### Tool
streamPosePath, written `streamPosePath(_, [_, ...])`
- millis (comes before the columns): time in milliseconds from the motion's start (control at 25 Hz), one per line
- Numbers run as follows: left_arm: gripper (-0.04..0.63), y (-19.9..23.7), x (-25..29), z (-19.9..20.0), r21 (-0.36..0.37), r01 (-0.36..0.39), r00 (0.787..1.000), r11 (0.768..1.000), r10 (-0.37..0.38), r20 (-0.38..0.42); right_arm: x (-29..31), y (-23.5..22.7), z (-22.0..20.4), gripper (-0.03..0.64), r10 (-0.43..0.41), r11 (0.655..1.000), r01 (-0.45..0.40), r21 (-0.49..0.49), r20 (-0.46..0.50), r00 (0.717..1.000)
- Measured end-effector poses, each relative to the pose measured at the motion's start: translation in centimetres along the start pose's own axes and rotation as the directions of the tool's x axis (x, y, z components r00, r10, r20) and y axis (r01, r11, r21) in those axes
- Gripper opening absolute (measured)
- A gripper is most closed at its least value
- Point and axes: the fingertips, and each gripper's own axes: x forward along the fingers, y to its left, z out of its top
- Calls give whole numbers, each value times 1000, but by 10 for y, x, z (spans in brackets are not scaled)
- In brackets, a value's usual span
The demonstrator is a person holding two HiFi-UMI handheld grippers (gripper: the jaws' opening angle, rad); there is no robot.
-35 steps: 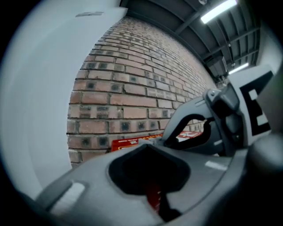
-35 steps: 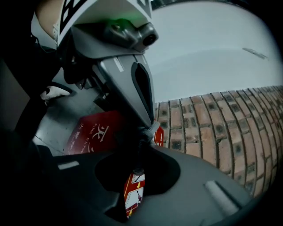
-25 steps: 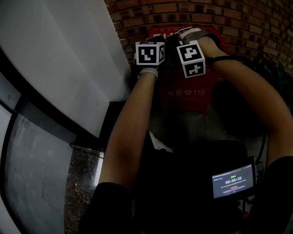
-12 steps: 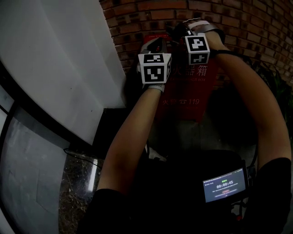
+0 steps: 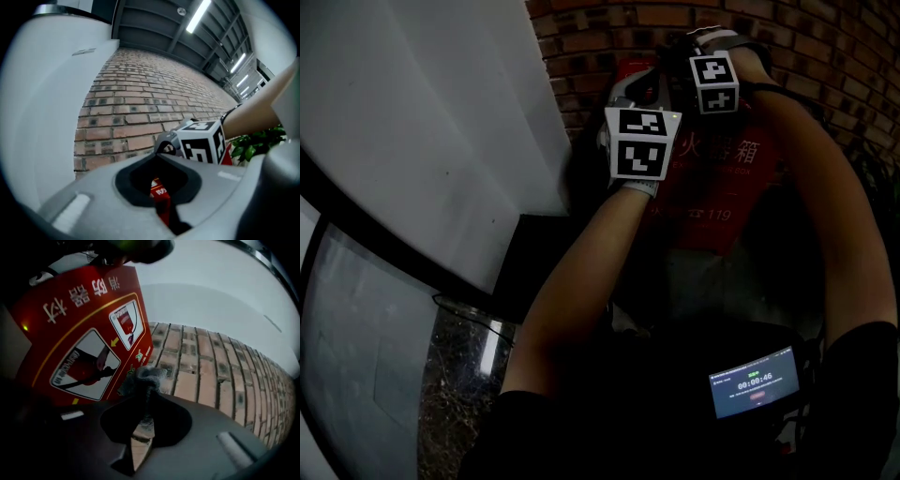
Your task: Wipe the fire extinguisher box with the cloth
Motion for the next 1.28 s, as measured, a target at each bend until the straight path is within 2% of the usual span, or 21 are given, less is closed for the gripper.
streamPosePath(240, [-1, 3, 0, 0, -35, 3, 1000, 999, -2, 11, 20, 14, -1, 34, 140, 986, -142, 90, 29, 990])
streamPosePath(360, [-1, 3, 0, -1, -29, -5, 1000, 1000, 5, 9, 17, 19, 1, 34, 178, 978, -181, 106, 42, 983])
streamPosePath(560, [0, -2, 2, -4, 14, -3, 1000, 1000, 3, -20, -2, 25, 10, 32, 206, 969, -214, 120, 79, 975])
streamPosePath(680, [0, -4, 2, -6, 16, 13, 999, 1000, -12, -40, -20, 28, 18, 32, 223, 962, -235, 140, 102, 970])
streamPosePath(920, [0, -18, -3, -3, -65, 50, 995, 997, -56, -86, -55, 37, 32, 32, 252, 946, -273, 176, 130, 959])
streamPosePath(1120, [0, -29, -6, 0, -47, 51, 993, 998, -56, -100, -83, 35, 32, 32, 217, 945, -246, 216, 148, 965])
streamPosePath(1280, [0, -34, -25, -10, -69, 43, 991, 997, -52, -127, -95, 50, 36, 32, 195, 944, -228, 241, 152, 969])
